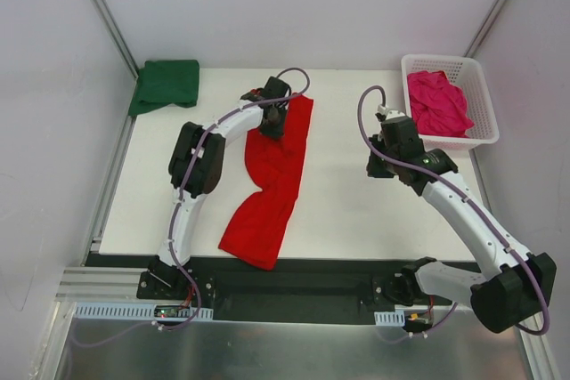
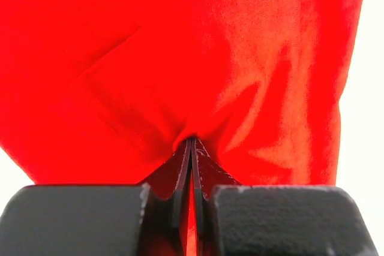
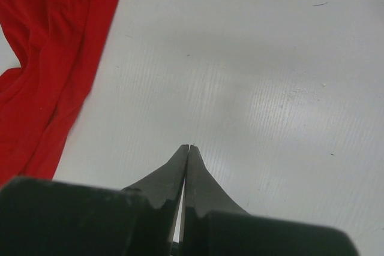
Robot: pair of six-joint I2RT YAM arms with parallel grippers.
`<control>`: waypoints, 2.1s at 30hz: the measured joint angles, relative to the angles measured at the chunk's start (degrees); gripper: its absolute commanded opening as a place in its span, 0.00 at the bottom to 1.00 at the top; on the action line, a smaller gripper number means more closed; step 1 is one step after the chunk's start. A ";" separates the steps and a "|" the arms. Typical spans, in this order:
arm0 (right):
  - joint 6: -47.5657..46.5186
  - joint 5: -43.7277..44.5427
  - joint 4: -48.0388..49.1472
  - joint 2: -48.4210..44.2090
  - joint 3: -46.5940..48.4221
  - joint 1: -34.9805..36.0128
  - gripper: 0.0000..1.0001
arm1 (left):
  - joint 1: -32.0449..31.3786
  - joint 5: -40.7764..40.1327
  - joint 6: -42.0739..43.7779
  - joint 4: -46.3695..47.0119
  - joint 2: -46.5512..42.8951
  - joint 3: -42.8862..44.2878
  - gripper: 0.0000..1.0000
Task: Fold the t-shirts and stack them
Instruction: Rotate the tshirt 90 degrees
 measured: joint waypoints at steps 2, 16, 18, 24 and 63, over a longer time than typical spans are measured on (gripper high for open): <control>0.15 0.00 -0.11 -0.20 0.00 0.00 0.02 | 0.31 0.02 1.01 -1.81 2.58 4.46 0.00; 0.52 0.57 -1.68 -0.72 0.00 0.00 0.01 | 1.05 1.18 5.31 -8.92 14.93 26.32 0.00; 0.55 0.63 -1.95 -0.92 0.00 0.00 0.01 | 1.49 1.75 5.49 -9.31 15.91 28.02 0.00; 0.76 0.83 -2.12 -1.40 -0.48 0.00 0.01 | 2.62 3.41 5.95 -9.42 17.35 30.75 0.23; 32.50 -11.72 29.86 11.76 -21.68 33.33 0.42 | 2.99 3.52 -7.50 9.07 -53.83 -52.48 0.99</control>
